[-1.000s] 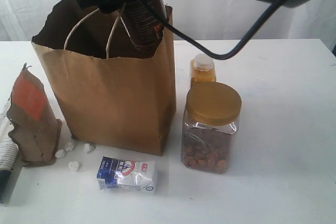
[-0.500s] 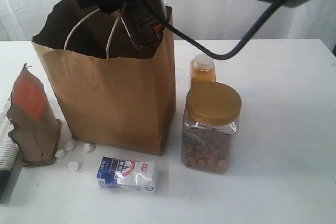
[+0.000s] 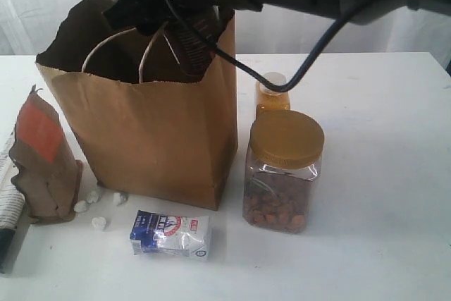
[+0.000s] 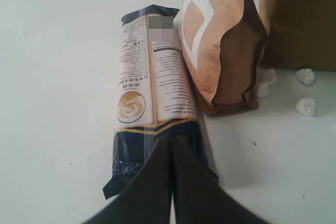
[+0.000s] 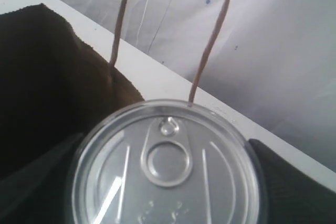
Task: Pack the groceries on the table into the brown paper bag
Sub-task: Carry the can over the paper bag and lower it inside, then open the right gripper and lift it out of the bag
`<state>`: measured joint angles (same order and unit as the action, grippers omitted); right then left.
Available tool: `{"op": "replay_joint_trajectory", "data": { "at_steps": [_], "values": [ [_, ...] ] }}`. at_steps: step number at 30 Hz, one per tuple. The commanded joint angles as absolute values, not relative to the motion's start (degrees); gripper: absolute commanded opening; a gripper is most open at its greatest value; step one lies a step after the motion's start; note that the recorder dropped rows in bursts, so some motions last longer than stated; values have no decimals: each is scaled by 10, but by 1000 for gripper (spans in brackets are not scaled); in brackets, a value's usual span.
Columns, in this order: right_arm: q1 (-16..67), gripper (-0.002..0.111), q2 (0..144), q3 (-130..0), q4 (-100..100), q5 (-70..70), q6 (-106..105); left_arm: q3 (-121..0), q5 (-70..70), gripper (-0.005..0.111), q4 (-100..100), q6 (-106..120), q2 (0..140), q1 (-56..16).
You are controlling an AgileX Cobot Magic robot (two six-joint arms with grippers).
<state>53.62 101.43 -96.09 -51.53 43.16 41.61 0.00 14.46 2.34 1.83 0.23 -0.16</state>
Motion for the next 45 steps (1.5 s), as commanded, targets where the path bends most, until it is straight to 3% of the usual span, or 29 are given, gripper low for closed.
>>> {"op": "replay_joint_trajectory", "data": {
  "at_steps": [1,27,45],
  "values": [
    [530,74,1007,-966,-540,434,418,0,142,0,27,15,0,0],
    [531,78,993,-966,-535,467,418,0,142,0,27,15,0,0],
    [531,78,932,-966,-432,377,418,0,142,0,27,15,0,0]
  ]
}}
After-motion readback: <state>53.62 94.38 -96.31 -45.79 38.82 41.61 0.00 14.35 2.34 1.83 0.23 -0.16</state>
